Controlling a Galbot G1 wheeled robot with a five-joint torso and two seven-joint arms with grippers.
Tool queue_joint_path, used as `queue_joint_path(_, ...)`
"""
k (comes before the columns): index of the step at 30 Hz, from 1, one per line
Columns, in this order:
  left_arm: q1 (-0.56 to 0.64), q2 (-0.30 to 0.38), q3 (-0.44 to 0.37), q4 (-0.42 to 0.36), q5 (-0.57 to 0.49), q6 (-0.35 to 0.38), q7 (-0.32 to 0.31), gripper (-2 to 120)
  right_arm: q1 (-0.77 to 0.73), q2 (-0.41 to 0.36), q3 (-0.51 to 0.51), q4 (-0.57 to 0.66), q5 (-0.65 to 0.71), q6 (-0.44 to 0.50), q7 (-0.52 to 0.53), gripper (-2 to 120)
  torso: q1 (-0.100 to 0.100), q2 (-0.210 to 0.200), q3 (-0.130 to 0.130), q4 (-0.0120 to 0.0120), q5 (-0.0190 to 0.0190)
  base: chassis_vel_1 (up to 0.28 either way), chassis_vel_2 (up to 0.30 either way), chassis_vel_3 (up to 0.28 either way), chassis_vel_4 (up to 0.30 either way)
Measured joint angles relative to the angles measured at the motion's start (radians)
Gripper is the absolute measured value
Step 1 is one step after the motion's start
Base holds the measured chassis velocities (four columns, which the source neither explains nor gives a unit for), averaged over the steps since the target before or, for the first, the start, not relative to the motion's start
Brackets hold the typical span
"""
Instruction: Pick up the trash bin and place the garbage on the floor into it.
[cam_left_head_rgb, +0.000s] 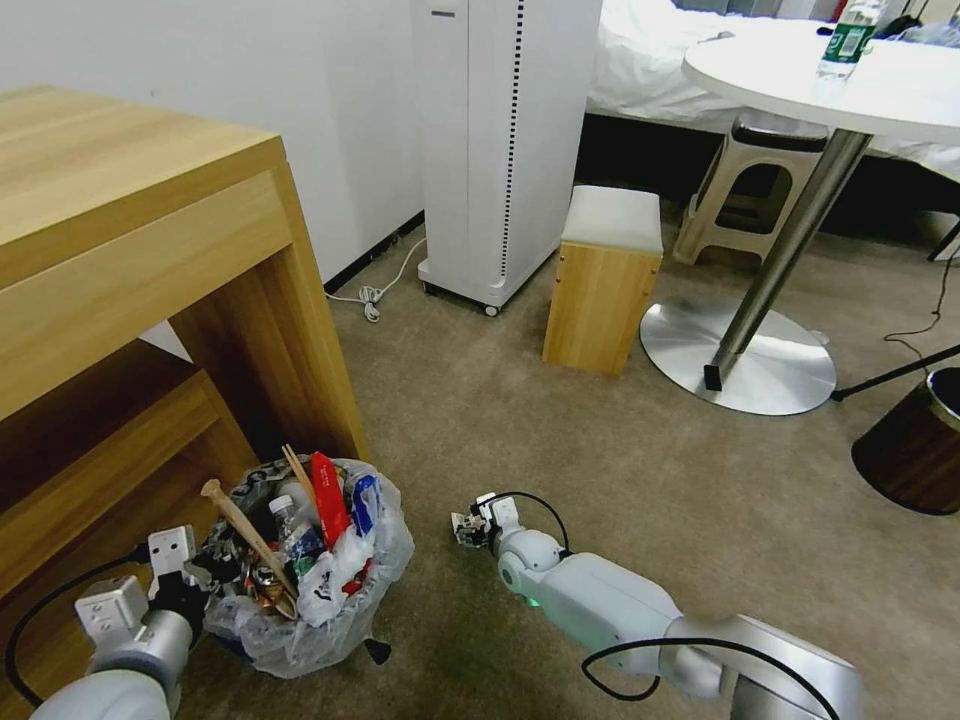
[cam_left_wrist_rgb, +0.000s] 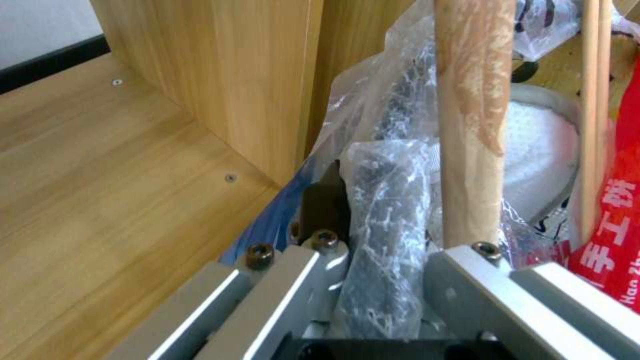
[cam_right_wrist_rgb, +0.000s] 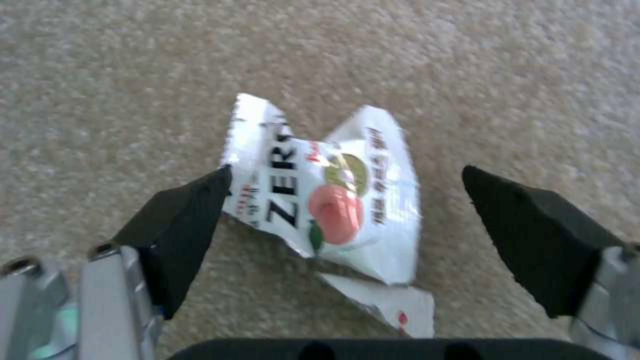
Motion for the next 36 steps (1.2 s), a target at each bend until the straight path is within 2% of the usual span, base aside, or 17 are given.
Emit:
queue_joint_path(3,-0.005,-0.001,0.001,0.000,0.000,-0.002,0.000,1,-0.004,0.007,-0.017,0.001,-0.019,0.010,-0.003,71,0.000,0.000,0.000,0.0001,0.0000,0.000,0.000,0.000,0.000)
queue_joint_path(4,-0.005,-0.001,0.001,0.000,0.000,-0.002,0.000,1,-0.004,0.007,-0.017,0.001,-0.019,0.010,-0.003,71,0.000,0.000,0.000,0.0001,0.0000,0.000,0.000,0.000,0.000)
queue_joint_path(7,-0.009,-0.002,0.004,-0.001,0.000,-0.004,0.000,1,-0.008,0.000,-0.031,0.010,-0.027,0.016,-0.005,58,0.000,0.000,0.000,0.0000,0.0000,0.000,0.000,0.000,0.000)
queue_joint_path(8,-0.009,-0.002,0.004,-0.001,0.000,-0.004,0.000,1,-0.008,0.000,-0.031,0.010,-0.027,0.016,-0.005,58,0.000,0.000,0.000,0.0000,0.0000,0.000,0.000,0.000,0.000)
queue_joint_path(12,-0.012,-0.005,0.008,0.002,0.000,-0.008,0.001,1,-0.016,-0.015,-0.038,0.018,-0.042,0.033,-0.011,39,0.000,0.000,0.000,0.0000,0.0001,0.000,0.000,0.000,0.000)
queue_joint_path(16,-0.014,-0.005,0.010,0.006,0.001,-0.009,0.002,1,-0.018,-0.021,-0.038,0.018,-0.049,0.044,-0.017,31,0.000,0.000,0.000,0.0001,0.0002,0.000,0.000,0.000,0.000)
queue_joint_path(19,-0.018,-0.005,0.011,0.018,0.002,-0.011,0.003,1,-0.024,-0.032,-0.035,0.024,-0.057,0.066,-0.024,14,0.000,0.000,0.000,0.0000,0.0001,0.000,0.000,0.000,0.000)
queue_joint_path(20,-0.018,-0.005,0.011,0.018,0.002,-0.011,0.003,1,-0.024,-0.032,-0.035,0.024,-0.057,0.066,-0.024,14,0.000,0.000,0.000,0.0000,0.0001,0.000,0.000,0.000,0.000)
queue_joint_path(22,-0.020,-0.005,0.011,0.029,0.004,-0.013,0.003,1,-0.027,-0.047,-0.033,0.047,-0.056,0.092,-0.033,3,0.000,0.000,0.000,0.0000,0.0001,0.000,0.000,0.000,0.000)
queue_joint_path(24,-0.021,-0.004,0.011,0.034,0.005,-0.014,0.004,1,-0.029,-0.056,-0.032,0.068,-0.052,0.106,-0.039,0,0.000,0.000,0.000,0.0000,0.0001,0.000,0.000,0.000,0.000)
queue_joint_path(29,-0.029,0.000,0.010,0.055,0.011,-0.015,0.005,1,-0.044,-0.137,-0.002,0.244,-0.004,0.152,-0.048,0,0.000,0.000,0.000,0.0001,0.0002,0.000,0.000,0.000,0.000)
queue_joint_path(32,-0.034,0.001,0.010,0.070,0.014,-0.016,0.006,1,-0.062,-0.253,0.032,0.433,0.010,0.225,-0.057,0,0.000,0.000,0.000,0.0002,0.0003,0.000,0.000,0.000,0.000)
queue_joint_path(33,-0.034,0.001,0.010,0.070,0.014,-0.016,0.006,1,-0.062,-0.253,0.032,0.433,0.010,0.225,-0.057,0,0.000,0.000,0.000,0.0002,0.0003,0.000,0.000,0.000,0.000)
queue_joint_path(36,-0.037,0.001,0.011,0.082,0.020,-0.016,0.005,1,-0.067,-0.393,0.060,0.609,-0.010,0.328,-0.106,0,0.000,0.000,0.000,-0.0006,0.0000,0.000,0.000,0.000,0.000)
